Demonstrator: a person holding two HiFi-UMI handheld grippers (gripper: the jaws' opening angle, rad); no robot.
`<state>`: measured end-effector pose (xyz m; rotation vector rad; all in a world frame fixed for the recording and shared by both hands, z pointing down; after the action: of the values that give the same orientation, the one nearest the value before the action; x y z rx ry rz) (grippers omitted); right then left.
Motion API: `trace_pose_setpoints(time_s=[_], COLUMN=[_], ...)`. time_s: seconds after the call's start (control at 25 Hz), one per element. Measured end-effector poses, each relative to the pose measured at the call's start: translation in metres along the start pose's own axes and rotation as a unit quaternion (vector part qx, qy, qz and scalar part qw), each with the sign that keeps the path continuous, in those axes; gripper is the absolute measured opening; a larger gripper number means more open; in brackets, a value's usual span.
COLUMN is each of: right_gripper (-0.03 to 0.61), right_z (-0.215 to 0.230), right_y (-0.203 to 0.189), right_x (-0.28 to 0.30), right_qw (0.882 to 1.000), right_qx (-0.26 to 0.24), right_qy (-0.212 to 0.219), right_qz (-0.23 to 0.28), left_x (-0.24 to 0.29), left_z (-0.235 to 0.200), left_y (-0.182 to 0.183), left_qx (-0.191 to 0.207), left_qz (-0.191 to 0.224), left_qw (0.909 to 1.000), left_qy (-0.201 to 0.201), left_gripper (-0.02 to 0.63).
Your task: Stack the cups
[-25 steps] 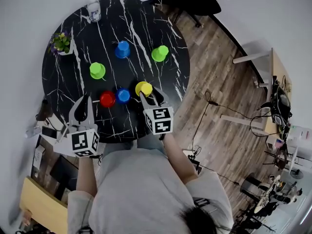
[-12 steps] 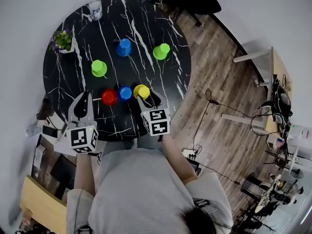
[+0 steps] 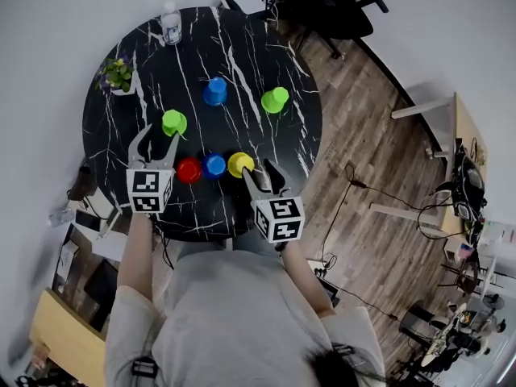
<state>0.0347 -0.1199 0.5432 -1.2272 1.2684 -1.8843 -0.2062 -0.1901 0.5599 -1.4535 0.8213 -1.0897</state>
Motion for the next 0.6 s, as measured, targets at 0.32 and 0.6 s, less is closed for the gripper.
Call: trace_pose_setpoints(time_s=[0.32,0.6], right_gripper=[0.209,0.209], right_z=[0.014,0.017], right_y=[0.023,0.037], right_x=[-0.011,0.0], right_qw=[1.0,0.999], right_qx=[0.007,0.002], right_qy=[-0.005,0.007], right_qz=[0.021,0.038], left_x=[0.035,0.021], left_z=[-0.005,-0.003], left_y=[-0.047,-0.018], left_qx=[0.002,0.009], left_qz=[-0.076,-0.052], left_qw=[0.9969,0.9982], left_qy=[0.018,0.028], left_gripper=[0.295,0.259])
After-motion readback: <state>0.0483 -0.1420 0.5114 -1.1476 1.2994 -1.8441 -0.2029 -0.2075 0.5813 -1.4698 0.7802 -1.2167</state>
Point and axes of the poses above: the fingertips, and each gripper's own axes: x forward along the fingers, z to its right, y out of its top, the point moved 2 cm from there along -x, backward along the fingers, and after that the axes turned 13 degrees about z, right-handed, at the moved point
